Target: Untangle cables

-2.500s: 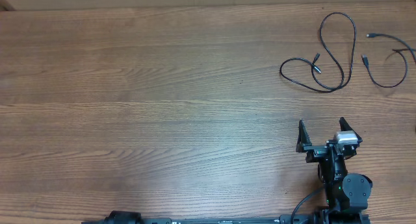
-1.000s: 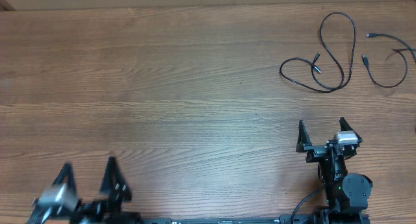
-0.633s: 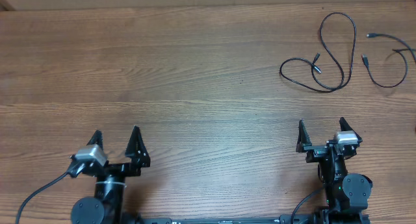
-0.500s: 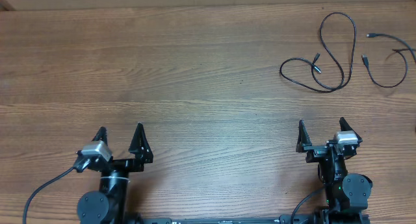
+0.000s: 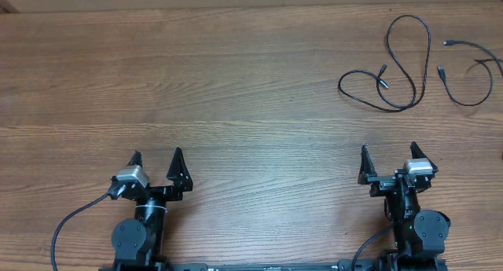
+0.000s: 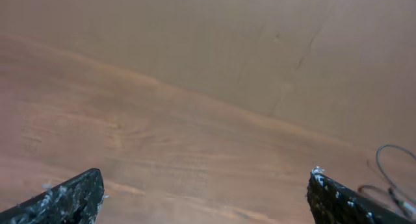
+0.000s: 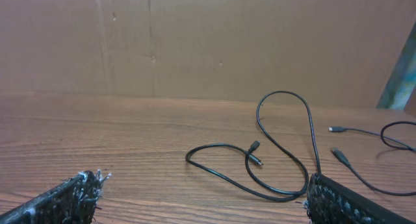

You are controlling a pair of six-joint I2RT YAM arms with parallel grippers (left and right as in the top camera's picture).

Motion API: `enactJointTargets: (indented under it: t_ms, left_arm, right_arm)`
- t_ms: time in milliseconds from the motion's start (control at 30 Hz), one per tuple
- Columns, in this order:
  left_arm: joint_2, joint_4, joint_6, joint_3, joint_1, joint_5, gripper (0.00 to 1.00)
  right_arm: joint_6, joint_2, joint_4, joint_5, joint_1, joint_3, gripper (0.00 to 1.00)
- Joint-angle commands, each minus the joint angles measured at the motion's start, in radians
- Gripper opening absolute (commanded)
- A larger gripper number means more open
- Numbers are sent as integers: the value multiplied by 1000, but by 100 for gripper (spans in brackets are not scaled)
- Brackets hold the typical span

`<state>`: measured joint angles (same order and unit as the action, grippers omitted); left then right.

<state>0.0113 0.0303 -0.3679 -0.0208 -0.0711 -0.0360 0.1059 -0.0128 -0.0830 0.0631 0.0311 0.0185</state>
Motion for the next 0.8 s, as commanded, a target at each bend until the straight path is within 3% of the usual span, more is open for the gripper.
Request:
enactJointTargets:
  t_ms: [0,133,767]
  left_arm:
    - [-6,43,-12,16,5,11,99]
    - [-6,46,53,16,5,22,99]
    - [-6,46,54,16,5,26,100]
  right_arm:
    - [4,8,2,-1,3,-10,100]
    - [4,8,2,-1,3,-10,100]
    - [4,8,2,-1,3,-10,100]
